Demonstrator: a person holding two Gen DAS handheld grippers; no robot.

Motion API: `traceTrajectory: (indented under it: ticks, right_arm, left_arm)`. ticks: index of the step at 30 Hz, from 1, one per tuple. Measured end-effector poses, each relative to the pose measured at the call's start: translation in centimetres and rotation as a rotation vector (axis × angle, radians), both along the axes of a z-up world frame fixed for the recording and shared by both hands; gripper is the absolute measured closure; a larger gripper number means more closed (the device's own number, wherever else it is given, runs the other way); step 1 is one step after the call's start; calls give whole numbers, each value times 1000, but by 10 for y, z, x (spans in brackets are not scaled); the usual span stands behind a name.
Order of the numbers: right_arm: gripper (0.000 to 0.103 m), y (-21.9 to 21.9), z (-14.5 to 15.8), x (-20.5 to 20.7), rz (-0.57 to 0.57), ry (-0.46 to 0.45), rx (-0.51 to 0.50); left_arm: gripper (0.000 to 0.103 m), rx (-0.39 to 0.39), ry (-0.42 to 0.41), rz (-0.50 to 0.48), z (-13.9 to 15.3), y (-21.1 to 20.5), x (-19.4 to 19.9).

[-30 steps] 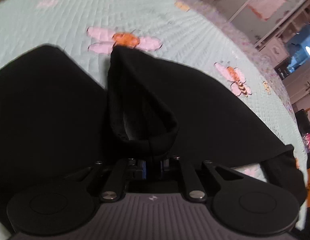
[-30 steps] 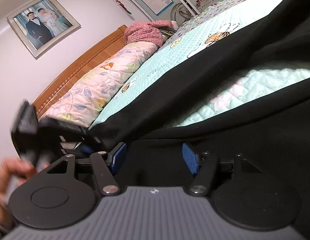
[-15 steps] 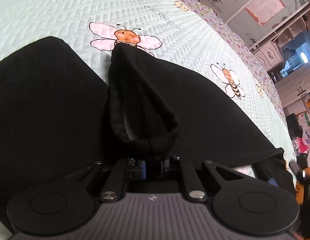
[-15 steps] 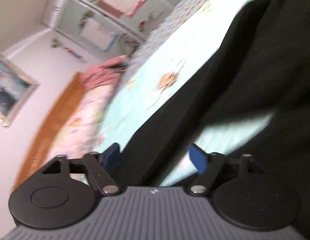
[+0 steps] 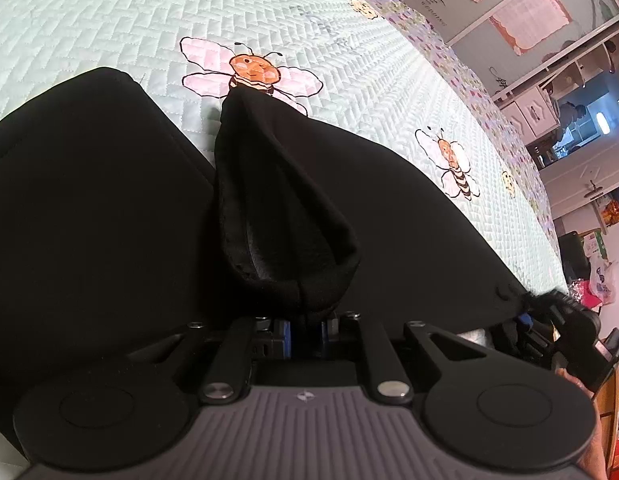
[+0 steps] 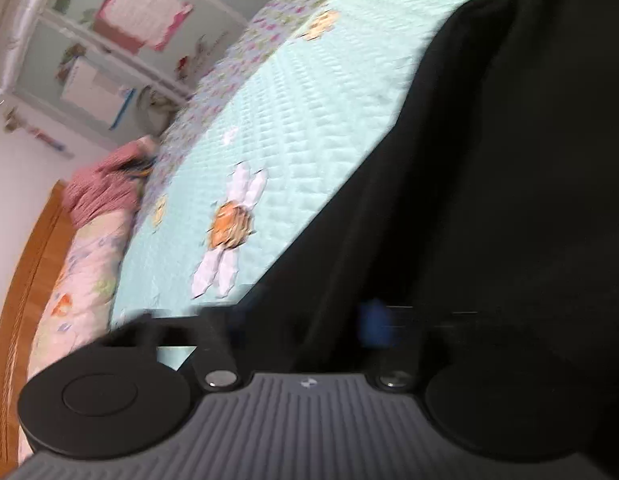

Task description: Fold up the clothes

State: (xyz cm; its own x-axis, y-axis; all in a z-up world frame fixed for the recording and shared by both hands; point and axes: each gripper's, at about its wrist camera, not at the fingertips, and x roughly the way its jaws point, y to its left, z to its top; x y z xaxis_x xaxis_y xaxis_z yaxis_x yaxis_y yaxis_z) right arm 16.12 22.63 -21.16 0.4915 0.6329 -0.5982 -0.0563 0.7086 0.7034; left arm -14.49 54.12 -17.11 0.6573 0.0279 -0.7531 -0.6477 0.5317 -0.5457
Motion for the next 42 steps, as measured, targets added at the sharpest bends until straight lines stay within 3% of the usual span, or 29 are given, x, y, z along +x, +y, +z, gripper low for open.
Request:
traceTrajectory:
  ticks: [2,7,10,15,18,21,24,30,31,33,35,37,40,42]
  right_arm:
    - [87,-4,4,-5,16,-23,20]
    - [90,-18,45,-38,178,-200,71]
    - [90,-12,76,-74,322,-352,-30]
    - [90,-18,88,-131,445,-440,-123]
    - [90,-23,61,-146,473,-357,-173]
    - [90,-30,34,-153,453,-249,-154]
    - [90,-36,27,-155,426,-198,-105]
    - [90,-34,56,-166,452,-216,-6]
    - [90,-32,57,-167,465,-217,-3]
    - [90,-27,51,-173,501,-206,-42]
    - [90,-23,37,-176,525,-168,-73]
    - [90,-21,22,-181,536,-128,-100]
    - [90,-20,13,-187,541,-126,-135]
    - [90,-20,14,-186,530,-122,-127]
  left_arm:
    - [91,-10,-9,11,0,4,-2]
    - [91,-12,-12,58,4,16,-17]
    - [92,-20,-28,99,8,24,-31]
    - [92,-32,-60,167,15,38,-58]
    - [91,-42,-13,191,6,39,-70]
    - [91,-19,-12,184,4,35,-74]
    - [93,54,-65,150,30,33,-73]
    - [92,237,-231,83,100,31,-92]
    - [92,263,-219,67,99,29,-98]
    - [89,244,-117,69,75,31,-107]
    - [89,78,-18,141,27,43,-123]
    - [90,-17,-17,195,-7,46,-138]
    - [90,77,-12,161,2,35,-133]
    - [90,90,-17,160,9,37,-131]
